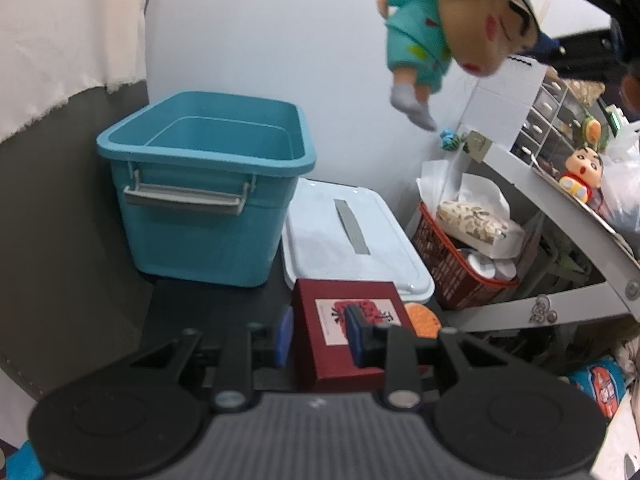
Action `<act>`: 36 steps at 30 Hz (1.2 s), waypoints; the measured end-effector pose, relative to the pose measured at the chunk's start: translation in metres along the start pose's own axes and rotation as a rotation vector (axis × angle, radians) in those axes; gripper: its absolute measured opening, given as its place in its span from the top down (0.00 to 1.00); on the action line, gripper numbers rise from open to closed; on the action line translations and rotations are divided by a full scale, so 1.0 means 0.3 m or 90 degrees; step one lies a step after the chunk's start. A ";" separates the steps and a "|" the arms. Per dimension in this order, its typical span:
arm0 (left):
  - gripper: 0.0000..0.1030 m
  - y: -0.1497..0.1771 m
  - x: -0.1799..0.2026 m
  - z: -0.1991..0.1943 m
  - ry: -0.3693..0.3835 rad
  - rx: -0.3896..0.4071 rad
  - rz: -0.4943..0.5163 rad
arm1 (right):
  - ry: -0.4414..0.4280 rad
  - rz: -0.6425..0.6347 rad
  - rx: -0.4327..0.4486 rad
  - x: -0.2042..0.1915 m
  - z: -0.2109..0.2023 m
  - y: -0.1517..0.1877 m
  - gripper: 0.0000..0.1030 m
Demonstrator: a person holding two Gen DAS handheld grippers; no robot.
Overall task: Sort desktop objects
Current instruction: 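Carry the figurine with the right tool over the teal bin and lower it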
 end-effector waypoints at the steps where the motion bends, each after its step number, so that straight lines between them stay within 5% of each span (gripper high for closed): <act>1: 0.69 0.001 -0.001 0.001 -0.001 0.000 0.000 | -0.002 -0.001 0.000 -0.004 0.007 -0.003 0.30; 36: 0.69 0.025 -0.079 0.104 -0.021 -0.043 -0.041 | -0.033 -0.017 -0.064 -0.025 0.366 0.046 0.30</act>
Point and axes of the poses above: each gripper's, at about its wrist camera, not at the fingertips, and z roughly the way its jaws point, x to its right, y to its underside, the point moved 3 cm from there along z, roughly the way its jaws point
